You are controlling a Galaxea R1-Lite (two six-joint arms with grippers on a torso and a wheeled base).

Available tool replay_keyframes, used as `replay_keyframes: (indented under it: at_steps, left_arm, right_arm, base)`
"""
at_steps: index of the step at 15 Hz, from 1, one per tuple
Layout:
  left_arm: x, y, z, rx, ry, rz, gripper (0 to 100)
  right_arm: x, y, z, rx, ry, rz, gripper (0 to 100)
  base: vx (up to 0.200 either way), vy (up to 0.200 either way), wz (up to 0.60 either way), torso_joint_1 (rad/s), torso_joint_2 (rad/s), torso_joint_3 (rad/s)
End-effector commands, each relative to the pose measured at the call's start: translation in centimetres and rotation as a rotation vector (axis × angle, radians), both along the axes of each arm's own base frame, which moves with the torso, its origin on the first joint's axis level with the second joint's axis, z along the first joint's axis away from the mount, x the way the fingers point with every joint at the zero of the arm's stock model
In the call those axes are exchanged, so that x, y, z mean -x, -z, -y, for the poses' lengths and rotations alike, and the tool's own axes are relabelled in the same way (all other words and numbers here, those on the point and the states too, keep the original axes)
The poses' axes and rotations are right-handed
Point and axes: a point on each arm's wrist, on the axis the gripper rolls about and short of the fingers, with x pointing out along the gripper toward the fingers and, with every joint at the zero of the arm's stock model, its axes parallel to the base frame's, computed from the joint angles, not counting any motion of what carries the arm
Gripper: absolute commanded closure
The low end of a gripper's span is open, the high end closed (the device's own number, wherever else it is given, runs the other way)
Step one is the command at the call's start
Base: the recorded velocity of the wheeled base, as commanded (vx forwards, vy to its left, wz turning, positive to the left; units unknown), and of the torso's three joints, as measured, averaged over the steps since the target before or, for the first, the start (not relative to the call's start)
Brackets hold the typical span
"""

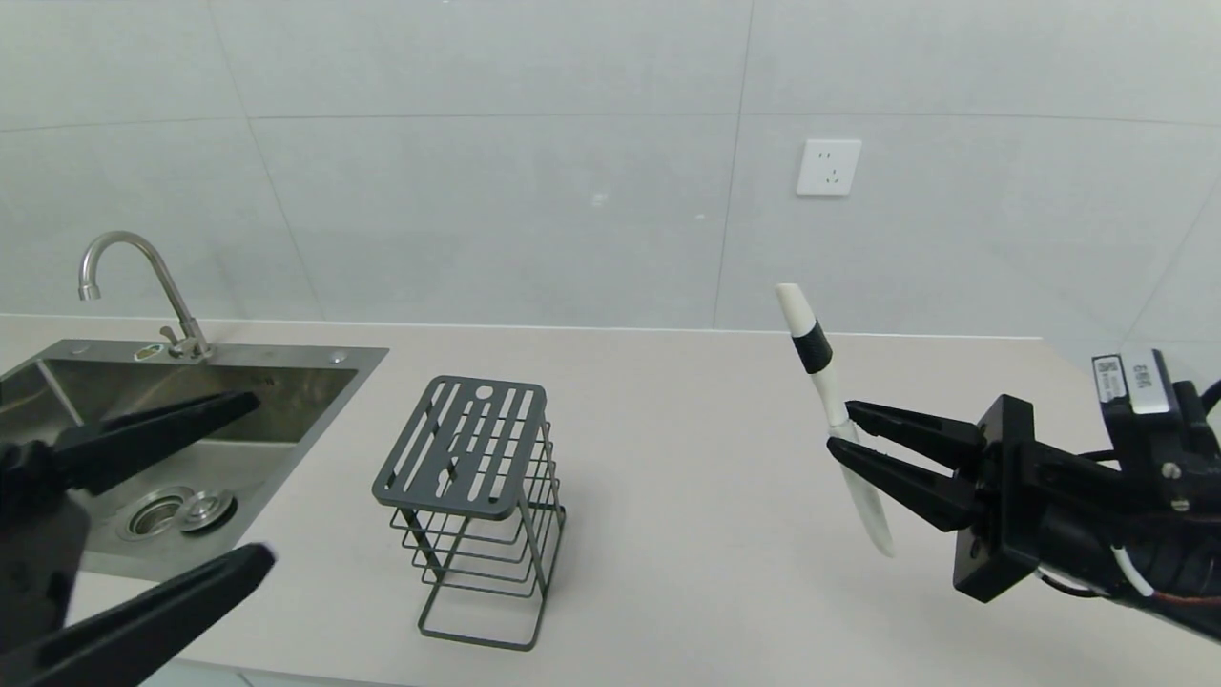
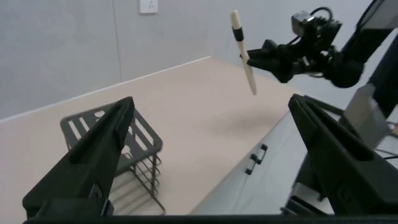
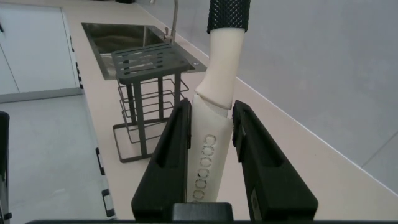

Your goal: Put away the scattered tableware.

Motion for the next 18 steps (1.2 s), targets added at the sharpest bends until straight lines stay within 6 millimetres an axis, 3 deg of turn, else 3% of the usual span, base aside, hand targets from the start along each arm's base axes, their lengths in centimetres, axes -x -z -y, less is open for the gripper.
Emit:
replay_keyframes:
  at_steps: [1, 6, 8, 13, 18]
  left_arm:
    - [-5.2, 1.6, 4.5, -0.070, 0.118, -0.033, 0]
    - [-6.5, 0.4, 5.4, -0.051, 0.124, -0.002, 0]
    - [-7.0, -0.3, 6.8, -0.016, 0.176, -0.037, 0]
    - [-7.7, 1.8, 12.0, 0.053, 0.360, -0.218, 0]
    - [-9.0, 3.8, 15.1, 0.081, 0.376, -0.187, 0]
  right_arm:
    - [0.0, 0.0, 0.0, 0.001, -0.001, -0.001, 100]
    - [0.2, 0.1, -0.5, 0.002, -0.024, -0.004, 100]
    - [0.9, 0.2, -1.3, 0.005, -0.076, -0.009, 100]
    - [1.0, 0.5, -1.7, -0.001, -0.094, -0.043, 100]
    - [0.4, 0.8, -2.0, -0.011, -0.087, -0.035, 100]
  base:
    - [0.000, 0.000, 0.00, 0.000, 0.00, 0.000]
    - [0.000, 0.000, 0.00, 0.000, 0.00, 0.000]
    - [0.000, 0.000, 0.00, 0.000, 0.00, 0.000]
    - [0.000, 0.000, 0.00, 0.000, 0.00, 0.000]
    - [0.000, 0.000, 0.00, 0.000, 0.00, 0.000]
